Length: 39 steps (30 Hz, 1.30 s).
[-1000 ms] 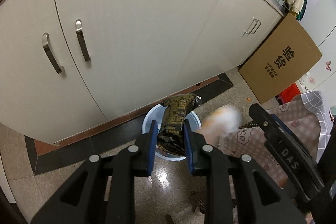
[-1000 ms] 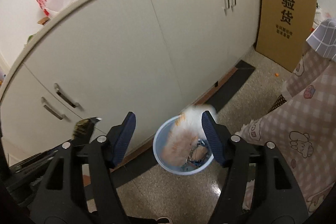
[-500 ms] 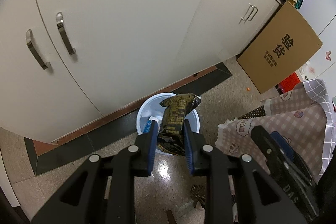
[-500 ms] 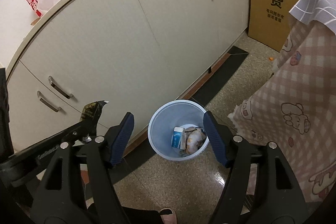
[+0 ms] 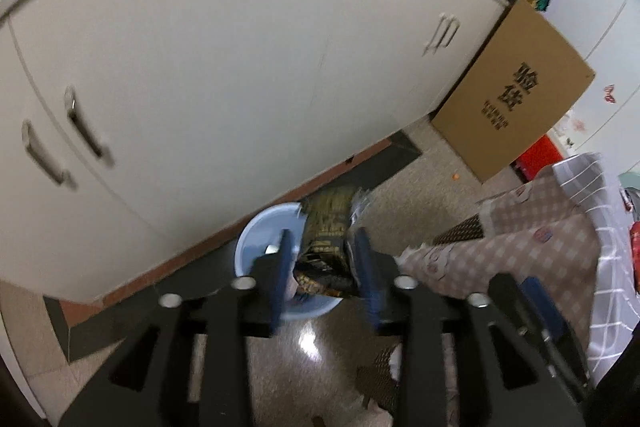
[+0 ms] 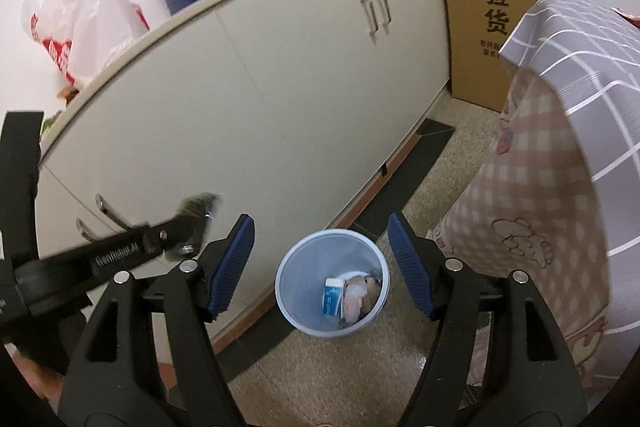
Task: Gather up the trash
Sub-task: 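Open the right gripper over the basket, then open the left gripper, then move both open grippers back over the table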
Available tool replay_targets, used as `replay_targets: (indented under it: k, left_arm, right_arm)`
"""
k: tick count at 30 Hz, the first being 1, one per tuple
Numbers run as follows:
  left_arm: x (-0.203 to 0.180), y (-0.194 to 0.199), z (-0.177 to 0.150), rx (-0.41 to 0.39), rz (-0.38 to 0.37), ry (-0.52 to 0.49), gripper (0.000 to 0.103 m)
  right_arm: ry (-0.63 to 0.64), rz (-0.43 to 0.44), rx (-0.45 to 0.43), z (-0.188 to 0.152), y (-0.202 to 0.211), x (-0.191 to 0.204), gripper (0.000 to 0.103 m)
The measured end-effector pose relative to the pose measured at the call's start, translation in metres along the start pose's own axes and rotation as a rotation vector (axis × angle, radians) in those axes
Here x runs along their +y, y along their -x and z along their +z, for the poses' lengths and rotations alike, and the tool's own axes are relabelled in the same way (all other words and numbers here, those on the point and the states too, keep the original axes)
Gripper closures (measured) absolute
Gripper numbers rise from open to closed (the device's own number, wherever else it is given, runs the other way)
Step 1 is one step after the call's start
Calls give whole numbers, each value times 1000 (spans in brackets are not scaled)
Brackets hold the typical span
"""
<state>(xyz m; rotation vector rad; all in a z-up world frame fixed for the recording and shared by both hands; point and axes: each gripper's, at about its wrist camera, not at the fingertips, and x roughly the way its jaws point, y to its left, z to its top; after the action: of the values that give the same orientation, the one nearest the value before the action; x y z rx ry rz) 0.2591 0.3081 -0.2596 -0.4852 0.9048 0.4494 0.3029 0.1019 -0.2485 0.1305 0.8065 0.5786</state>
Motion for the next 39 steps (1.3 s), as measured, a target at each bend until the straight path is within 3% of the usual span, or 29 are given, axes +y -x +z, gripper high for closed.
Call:
replay_targets:
  k: [2,16,28,33,39]
  left_arm:
    - [-5,9,4,-44,16,1,39]
    - [-6,55,-4,-100,7,14,39]
    - [-17,158,-13,-278,-11,26,32]
    - [-58,185,-17,-324,-55,-19,29]
    - [-150,182,-31,-275,-152,-146,28]
  right_arm:
    - [-8,-2,-8,3,3,-3,33]
    - [-5,44,-27,9,33,10,33]
    - [11,114,-174,27,122,27,32]
    - [-24,95,-243,37,166,-3,31]
    - [-100,-2,-316,46,219,-80,30]
